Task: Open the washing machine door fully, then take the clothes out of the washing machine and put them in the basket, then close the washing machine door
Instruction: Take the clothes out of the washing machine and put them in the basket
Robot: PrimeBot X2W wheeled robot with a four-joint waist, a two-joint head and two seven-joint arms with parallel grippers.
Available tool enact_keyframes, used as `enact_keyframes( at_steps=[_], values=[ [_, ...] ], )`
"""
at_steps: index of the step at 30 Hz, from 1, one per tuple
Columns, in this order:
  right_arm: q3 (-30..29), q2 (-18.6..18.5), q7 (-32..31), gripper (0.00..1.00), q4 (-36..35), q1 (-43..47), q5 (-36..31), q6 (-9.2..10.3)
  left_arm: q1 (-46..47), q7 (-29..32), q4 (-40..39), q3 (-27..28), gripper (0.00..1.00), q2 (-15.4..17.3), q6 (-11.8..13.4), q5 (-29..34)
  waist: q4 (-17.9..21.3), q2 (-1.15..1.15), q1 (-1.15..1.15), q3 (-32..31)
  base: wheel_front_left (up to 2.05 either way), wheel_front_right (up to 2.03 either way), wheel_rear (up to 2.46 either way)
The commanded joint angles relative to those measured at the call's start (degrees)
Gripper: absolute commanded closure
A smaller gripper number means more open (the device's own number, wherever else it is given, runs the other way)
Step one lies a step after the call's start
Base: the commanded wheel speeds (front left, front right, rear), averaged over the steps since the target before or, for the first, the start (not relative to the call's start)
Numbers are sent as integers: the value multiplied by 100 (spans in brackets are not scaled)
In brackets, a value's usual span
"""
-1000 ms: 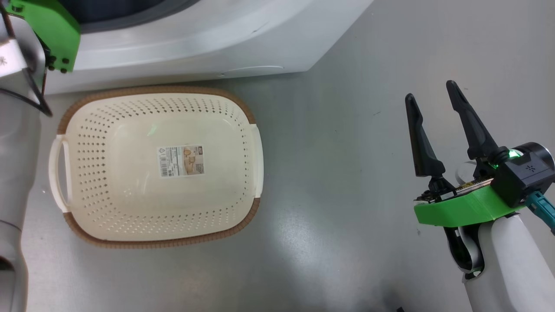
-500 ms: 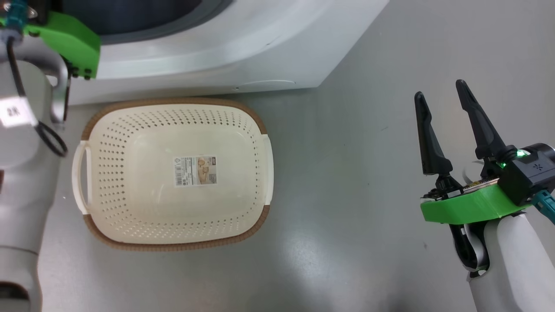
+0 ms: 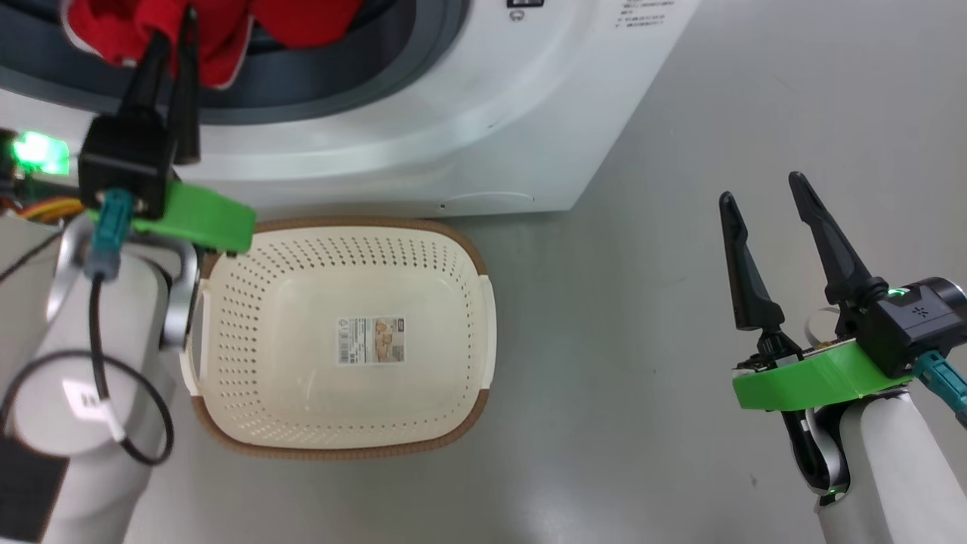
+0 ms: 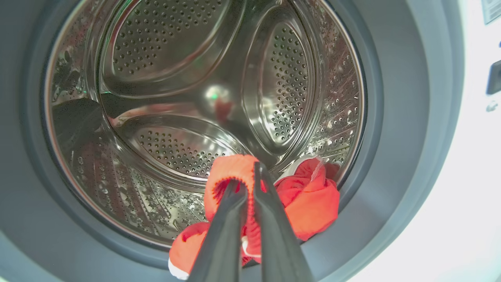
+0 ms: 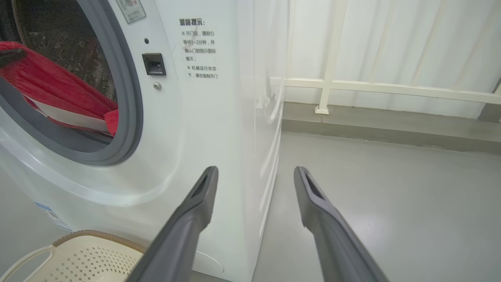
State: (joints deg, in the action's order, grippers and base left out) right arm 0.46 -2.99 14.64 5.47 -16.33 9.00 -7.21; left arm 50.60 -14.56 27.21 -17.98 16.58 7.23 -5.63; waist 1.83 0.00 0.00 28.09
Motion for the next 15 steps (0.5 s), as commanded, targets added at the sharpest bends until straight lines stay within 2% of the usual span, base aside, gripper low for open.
enact_keyframes(
  at_steps=[1,15],
  values=[
    [82,12,36,0,-114,139,-27,-28,-189,-43,-304,215,100,280,76,-52,-79,0,0,-248,0,0,0],
    [122,12,36,0,-3,429,33,-28,-1486,-43,-1733,262,100,285,245,-121,-84,0,0,-1038,0,0,0]
  ],
)
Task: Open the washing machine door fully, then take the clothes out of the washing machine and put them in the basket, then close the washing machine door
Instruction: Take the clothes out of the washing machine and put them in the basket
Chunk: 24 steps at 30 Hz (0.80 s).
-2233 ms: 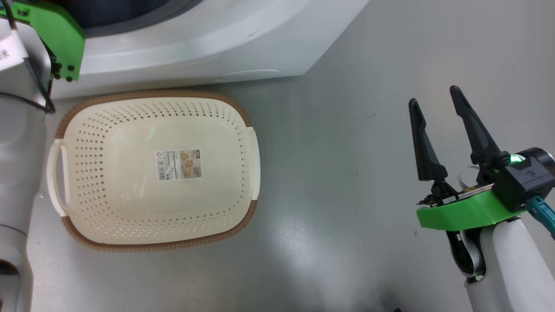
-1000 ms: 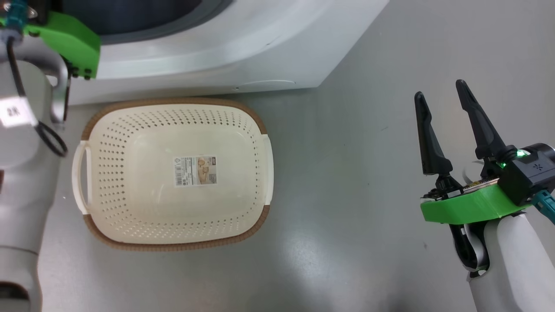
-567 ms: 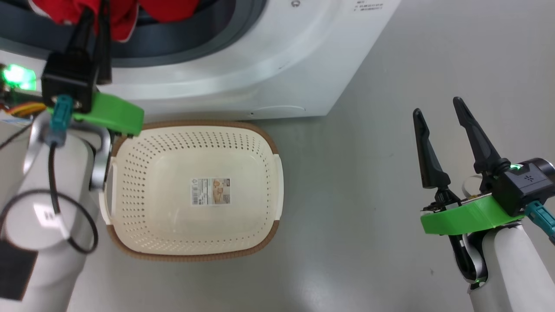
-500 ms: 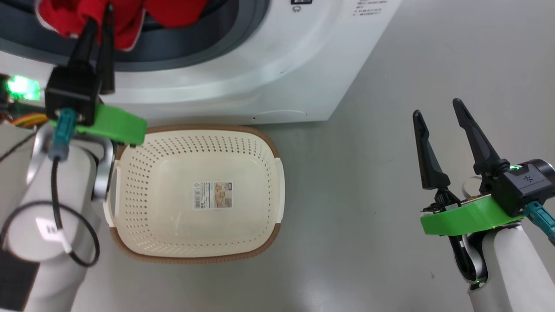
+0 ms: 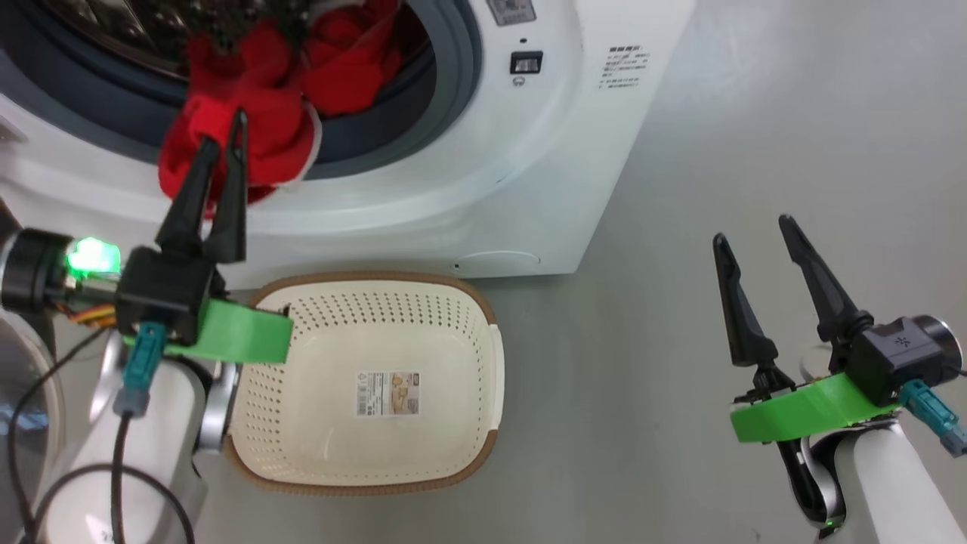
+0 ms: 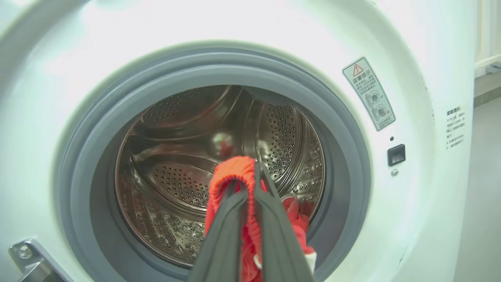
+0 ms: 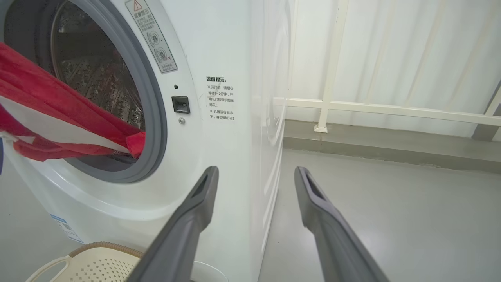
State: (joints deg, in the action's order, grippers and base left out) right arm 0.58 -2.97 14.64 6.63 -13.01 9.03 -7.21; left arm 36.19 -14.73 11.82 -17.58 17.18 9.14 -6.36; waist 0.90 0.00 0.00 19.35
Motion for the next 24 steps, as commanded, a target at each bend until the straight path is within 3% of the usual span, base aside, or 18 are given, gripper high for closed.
enact_keyframes(
  at_steps=[1,14,19,24],
  values=[
    [103,10,36,0,-115,111,31,-28,-124,-27,-277,222,100,209,63,-80,11,0,0,-205,0,0,0],
    [70,10,36,0,-117,292,5,-28,-961,333,-1305,94,100,122,289,-221,-67,0,0,-517,0,0,0],
    [104,10,36,0,-110,312,0,-28,-1262,371,-1077,12,100,-66,241,-504,-98,0,0,-506,0,0,0],
    [173,10,36,0,-100,312,-15,-28,-1386,327,-531,-39,100,-431,39,-1019,-109,0,0,-436,0,0,0]
  ],
)
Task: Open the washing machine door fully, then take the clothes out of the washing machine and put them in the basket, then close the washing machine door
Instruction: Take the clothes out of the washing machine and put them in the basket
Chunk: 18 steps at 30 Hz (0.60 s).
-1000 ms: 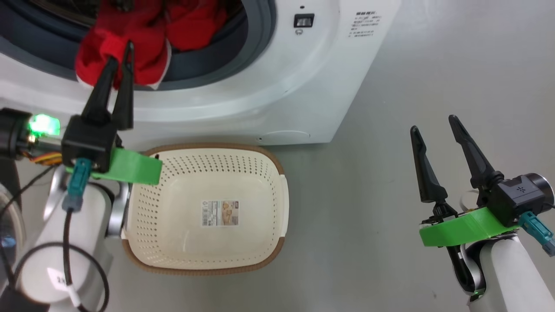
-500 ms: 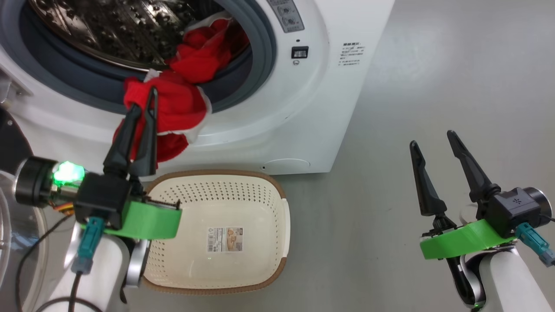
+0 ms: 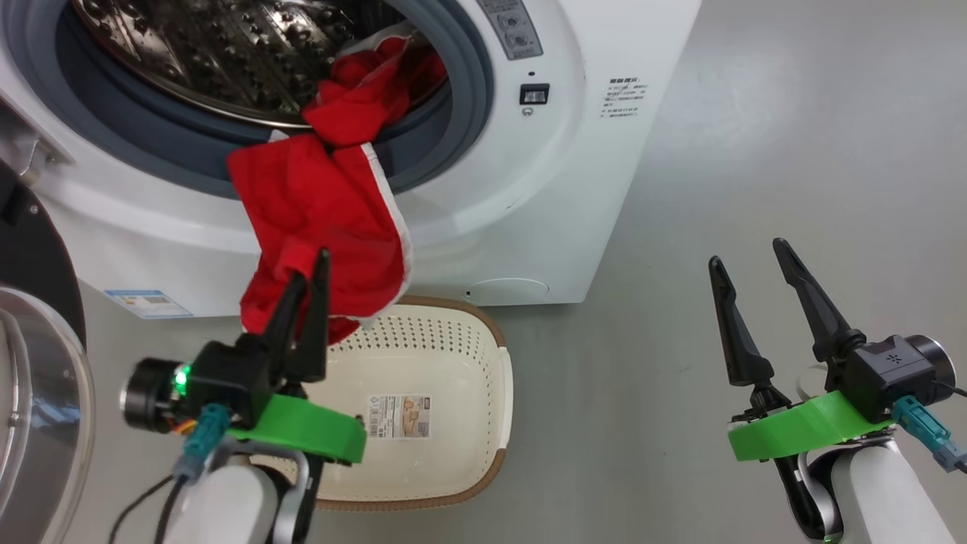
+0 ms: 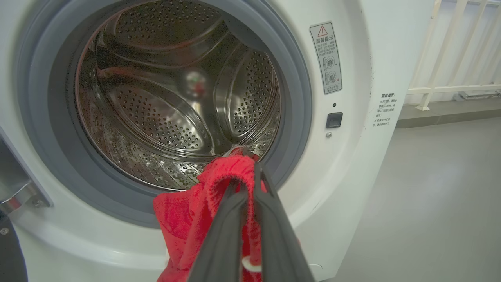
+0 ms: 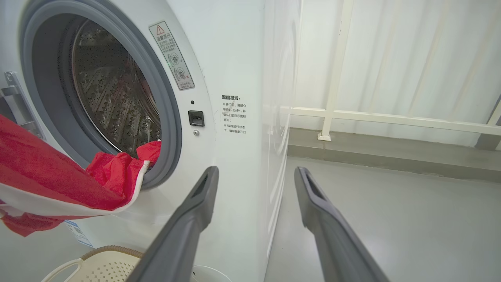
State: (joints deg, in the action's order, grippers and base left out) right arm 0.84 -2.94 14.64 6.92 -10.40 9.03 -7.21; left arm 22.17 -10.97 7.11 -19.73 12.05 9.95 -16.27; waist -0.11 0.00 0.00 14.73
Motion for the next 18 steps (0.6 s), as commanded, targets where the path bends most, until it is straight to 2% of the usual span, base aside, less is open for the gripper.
enact_keyframes(
  at_steps=[1,3,8,18],
  values=[
    [152,6,36,0,-132,46,-22,-28,22,-58,86,152,100,24,-83,-91,-12,0,0,46,0,0,0],
    [156,6,36,0,-138,40,-26,-28,41,-75,235,139,100,-49,-136,-177,-16,0,0,74,0,0,0],
    [184,6,36,0,-153,-17,-61,-28,291,-150,1215,4,100,-269,-370,-324,-35,0,0,254,0,0,0],
    [228,6,36,0,-190,-169,-76,-28,1071,-342,3543,39,100,-686,-894,-735,32,0,0,716,0,0,0]
  ],
)
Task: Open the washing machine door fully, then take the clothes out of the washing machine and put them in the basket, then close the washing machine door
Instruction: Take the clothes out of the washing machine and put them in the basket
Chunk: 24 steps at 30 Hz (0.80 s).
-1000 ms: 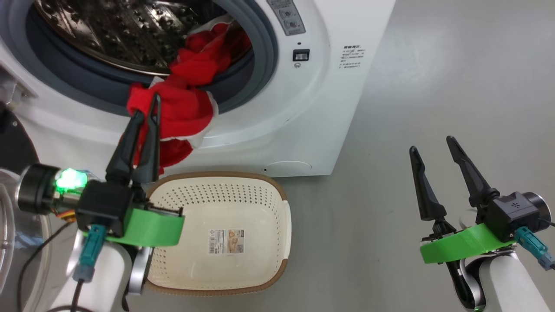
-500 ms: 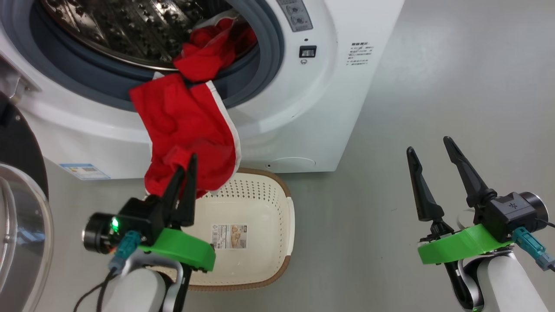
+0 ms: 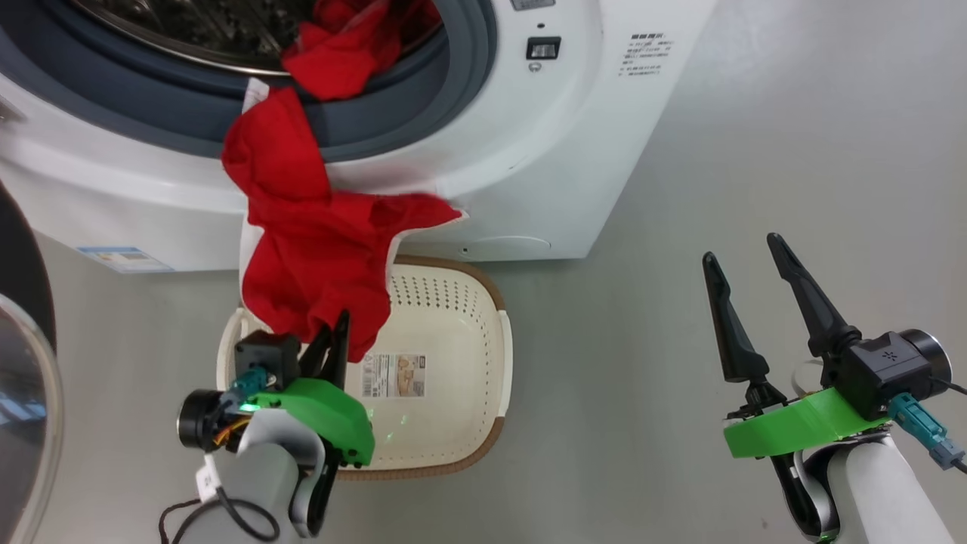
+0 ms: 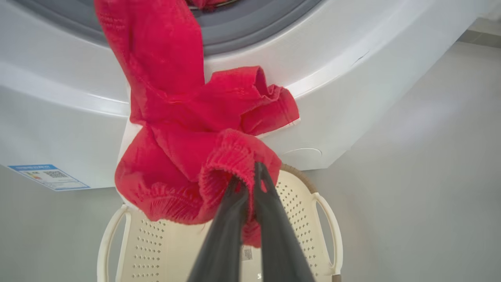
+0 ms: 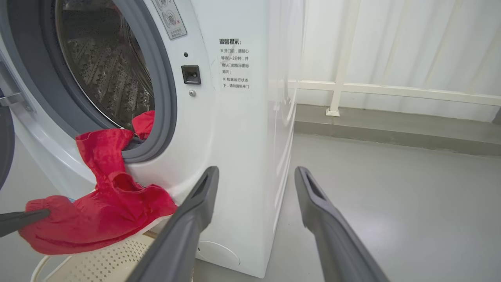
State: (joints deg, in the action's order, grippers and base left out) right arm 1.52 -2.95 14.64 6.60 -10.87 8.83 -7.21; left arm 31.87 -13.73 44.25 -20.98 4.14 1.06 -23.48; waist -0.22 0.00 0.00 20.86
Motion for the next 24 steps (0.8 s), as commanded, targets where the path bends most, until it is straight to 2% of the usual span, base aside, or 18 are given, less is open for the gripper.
enact_keyframes(
  at_steps=[1,13,19,24],
  values=[
    [163,7,36,0,-169,-145,-52,-28,196,-75,41,183,100,73,-44,-64,60,0,0,161,0,0,0],
    [150,7,36,0,-286,-362,14,-28,1272,-33,2105,232,100,-87,-335,-454,345,0,0,880,0,0,0],
    [111,7,36,0,-345,-484,47,-28,1581,128,2670,331,100,-103,-417,-679,448,0,0,1184,0,0,0],
    [91,7,36,0,-370,-560,58,-28,1690,521,2858,236,100,-108,-421,-686,494,0,0,1376,0,0,0]
  ],
)
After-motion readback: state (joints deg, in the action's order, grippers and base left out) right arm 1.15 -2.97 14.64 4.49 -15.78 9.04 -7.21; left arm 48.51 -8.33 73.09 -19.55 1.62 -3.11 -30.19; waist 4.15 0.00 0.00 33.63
